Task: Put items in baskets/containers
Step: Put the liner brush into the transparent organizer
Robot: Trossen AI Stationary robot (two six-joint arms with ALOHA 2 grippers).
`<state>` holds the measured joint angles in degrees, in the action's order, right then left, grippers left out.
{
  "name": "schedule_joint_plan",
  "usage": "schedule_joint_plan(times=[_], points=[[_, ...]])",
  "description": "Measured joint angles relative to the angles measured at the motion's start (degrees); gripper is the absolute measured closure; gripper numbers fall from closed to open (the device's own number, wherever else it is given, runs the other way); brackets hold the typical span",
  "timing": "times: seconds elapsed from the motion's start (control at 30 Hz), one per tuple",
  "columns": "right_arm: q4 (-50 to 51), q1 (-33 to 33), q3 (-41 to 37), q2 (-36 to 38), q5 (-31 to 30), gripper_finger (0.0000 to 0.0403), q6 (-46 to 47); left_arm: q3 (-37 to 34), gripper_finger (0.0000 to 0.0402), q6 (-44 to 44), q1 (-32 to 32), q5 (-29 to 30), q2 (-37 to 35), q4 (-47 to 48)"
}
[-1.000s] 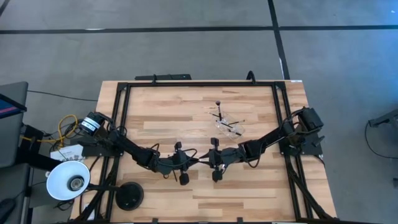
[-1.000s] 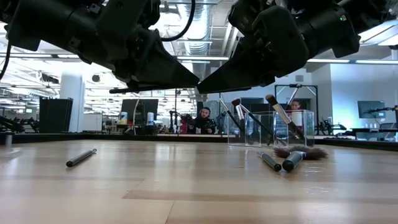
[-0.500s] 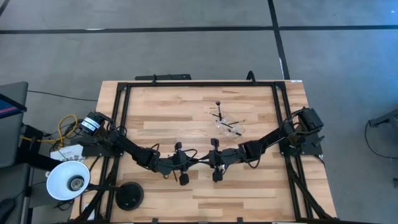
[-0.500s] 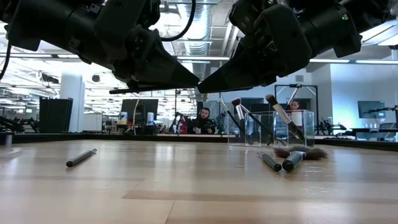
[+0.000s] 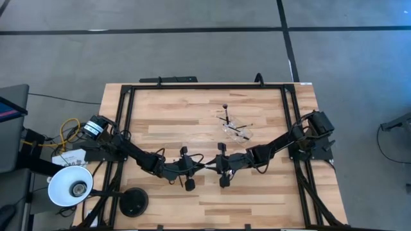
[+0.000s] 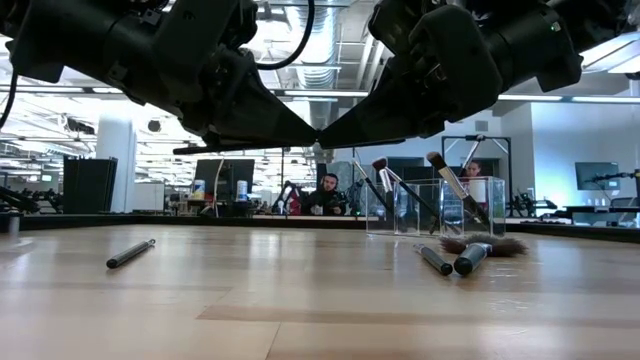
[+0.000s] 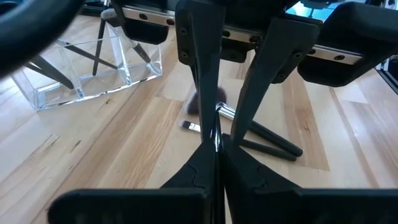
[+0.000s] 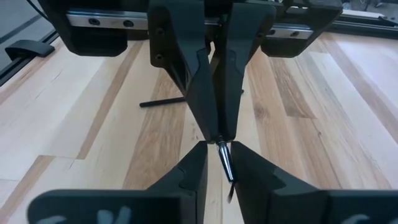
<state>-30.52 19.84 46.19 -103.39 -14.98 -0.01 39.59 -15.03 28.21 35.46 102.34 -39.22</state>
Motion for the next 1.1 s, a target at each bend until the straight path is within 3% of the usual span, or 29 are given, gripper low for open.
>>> schedule_joint_plan(times=[0.23, 0.43, 0.73, 0.93, 1.1], points=[[0.10, -0.06, 0.00, 0.00, 0.22, 0.0393, -0.68, 0.00, 0.0386, 0.02, 0.02, -0.56, 0.00, 0.24], [0.09, -0.09, 0.00, 0.00, 0.07, 0.0387, -0.50, 0.00, 0.0378, -0.15, 0.02, -0.11, 0.00, 0.22], [1.08, -0.07, 0.00, 0.38, -0.01, 0.0396, 2.25, -0.08, 0.0309, -0.37, -0.06, 0.52, -0.34, 0.58], [21.52, 0.01, 2.34, 9.23, -2.67, 0.0397, 6.84, -0.11, 0.0273, 5.67, -0.19, 0.76, -5.25, 0.69], [51.82, 0.01, 10.00, 20.64, -4.08, 0.0400, 10.27, -0.09, 0.0267, 8.65, -0.52, 0.70, -11.31, 0.87]])
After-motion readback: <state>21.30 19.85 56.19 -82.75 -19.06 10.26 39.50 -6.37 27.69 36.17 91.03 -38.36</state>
